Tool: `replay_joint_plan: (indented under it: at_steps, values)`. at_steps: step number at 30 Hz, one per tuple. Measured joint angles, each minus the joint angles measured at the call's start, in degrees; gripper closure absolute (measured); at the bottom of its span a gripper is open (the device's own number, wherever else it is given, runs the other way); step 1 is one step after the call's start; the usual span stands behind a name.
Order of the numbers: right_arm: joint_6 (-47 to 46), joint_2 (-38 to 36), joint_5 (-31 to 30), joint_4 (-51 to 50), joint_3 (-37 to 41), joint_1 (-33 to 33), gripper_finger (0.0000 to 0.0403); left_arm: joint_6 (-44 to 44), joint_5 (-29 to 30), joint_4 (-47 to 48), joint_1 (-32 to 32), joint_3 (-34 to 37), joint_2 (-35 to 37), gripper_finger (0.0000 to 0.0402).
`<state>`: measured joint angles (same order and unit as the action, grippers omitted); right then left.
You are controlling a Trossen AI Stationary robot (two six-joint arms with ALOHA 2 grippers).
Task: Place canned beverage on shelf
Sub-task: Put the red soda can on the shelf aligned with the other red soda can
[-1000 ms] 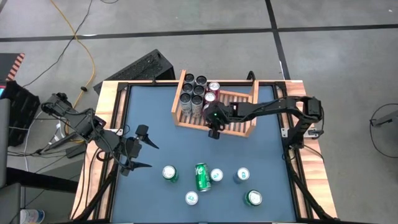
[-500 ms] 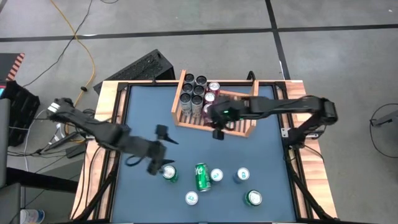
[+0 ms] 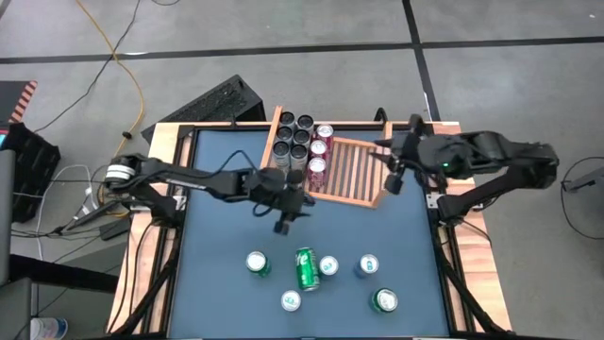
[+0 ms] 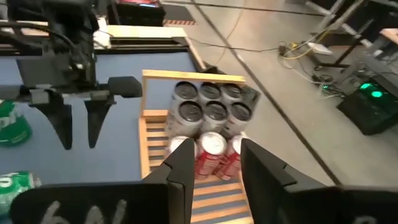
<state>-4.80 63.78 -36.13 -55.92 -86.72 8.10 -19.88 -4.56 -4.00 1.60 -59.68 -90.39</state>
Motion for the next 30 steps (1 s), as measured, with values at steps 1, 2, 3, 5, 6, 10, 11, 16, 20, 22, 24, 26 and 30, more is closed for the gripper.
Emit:
replay_joint_plan:
  at_steps: [1, 2, 3, 5, 6, 10, 11, 16, 20, 22, 24, 26, 30]
  values:
    - [-0.14, -0.58, -0.57, -0.47, 0.00, 0.51, 0.0288, 1.16, -0.09, -1.76, 0.76, 0.00, -1.04, 0.0291]
    - [-0.17, -1.05, -1.14, -0.50, 0.00, 0.93, 0.0291, 2.18, -0.03, -2.67, 1.34, 0.00, -1.76, 0.0313]
    - [-0.18, -1.33, -1.74, -0.44, 0.00, 1.32, 0.0293, 2.65, 0.04, -2.70, 1.80, 0.00, -2.39, 0.0335]
    - [-0.22, -1.73, -1.89, -0.44, 0.00, 1.96, 0.0295, 2.41, 0.86, -3.43, 2.28, 0.02, -3.57, 0.0378]
    - [-0.24, -1.78, -1.91, -0.46, 0.00, 2.11, 0.0295, 1.89, 1.46, -3.13, 2.33, 0.02, -4.11, 0.0389]
    - [-0.34, -0.39, -1.80, -1.10, 0.00, 2.13, 0.0296, -0.02, 4.91, -3.72, 2.22, 0.04, -7.15, 0.0397]
    - [-0.37, 0.12, -1.82, -1.56, 0.00, 2.06, 0.0296, -0.99, 5.36, -4.73, 2.26, 0.04, -7.93, 0.0399]
    - [-3.02, 2.23, -3.19, -5.03, 0.64, 1.88, 0.0296, -3.22, 5.11, -6.60, 4.77, 0.13, -11.32, 0.0401]
    - [-3.22, 3.51, -3.29, -5.02, 3.04, 1.90, 0.0296, -2.57, 2.02, -14.63, 8.34, 3.22, -10.87, 0.0401]
    - [-3.62, 3.46, -3.33, -5.00, 4.67, 1.88, 0.0296, -1.49, 1.68, -18.64, 9.96, 5.41, -10.49, 0.0401]
    - [-4.61, 3.44, -3.39, -4.93, 5.66, 1.89, 0.0296, -0.57, 0.53, -21.13, 10.78, 6.35, -10.49, 0.0401]
    - [-5.34, 3.44, -3.39, -4.88, 6.22, 1.90, 0.0296, -0.46, 0.50, -21.01, 10.77, 6.56, -10.51, 0.0401]
    - [-5.90, 3.40, -3.37, -4.75, 6.38, 1.90, 0.0296, -0.28, 3.24, -20.79, 9.11, 6.56, -10.73, 0.0402]
